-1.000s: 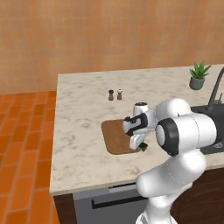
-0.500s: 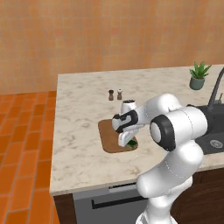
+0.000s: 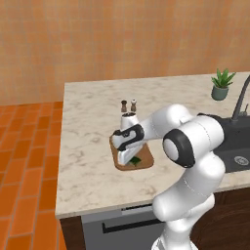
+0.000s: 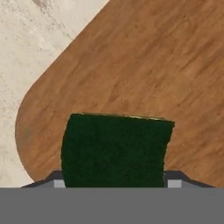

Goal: Pick up the sponge from the counter and clean the cutting board by briefly scrubbing or pressing down on the cutting board. Once finished, release the sponge.

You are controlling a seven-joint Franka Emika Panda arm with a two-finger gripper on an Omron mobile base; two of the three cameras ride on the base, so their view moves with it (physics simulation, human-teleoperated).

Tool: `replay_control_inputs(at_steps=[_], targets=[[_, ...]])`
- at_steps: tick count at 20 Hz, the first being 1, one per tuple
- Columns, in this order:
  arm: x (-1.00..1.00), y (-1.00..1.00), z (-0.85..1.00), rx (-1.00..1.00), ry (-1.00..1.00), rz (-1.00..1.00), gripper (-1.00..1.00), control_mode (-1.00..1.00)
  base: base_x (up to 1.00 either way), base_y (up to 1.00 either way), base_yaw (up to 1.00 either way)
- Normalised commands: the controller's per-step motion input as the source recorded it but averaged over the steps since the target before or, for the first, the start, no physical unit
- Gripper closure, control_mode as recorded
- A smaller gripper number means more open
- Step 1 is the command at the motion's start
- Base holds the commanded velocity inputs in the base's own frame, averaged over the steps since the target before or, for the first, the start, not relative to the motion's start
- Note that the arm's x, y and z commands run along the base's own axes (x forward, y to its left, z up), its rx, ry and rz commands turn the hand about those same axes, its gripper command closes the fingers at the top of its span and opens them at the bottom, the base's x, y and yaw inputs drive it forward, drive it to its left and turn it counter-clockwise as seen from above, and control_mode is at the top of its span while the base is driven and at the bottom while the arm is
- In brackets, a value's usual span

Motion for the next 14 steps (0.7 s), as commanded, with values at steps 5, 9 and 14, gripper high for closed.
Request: replay_control_inputs(at_steps=[5,9,14], targets=[[0.00,0.87,-0.03,0.00,0.00,0.00,1.00,-1.00,0.00,0.00,0.00],[-0.11,0.35,-0.83,0.00,0.07,0.00,1.00,-1.00,0.00,0.00,0.00],[-0.88,0.00,-0.58,0.05,0.03,0.00,1.00,-1.00,0.00,0.00,0.00]])
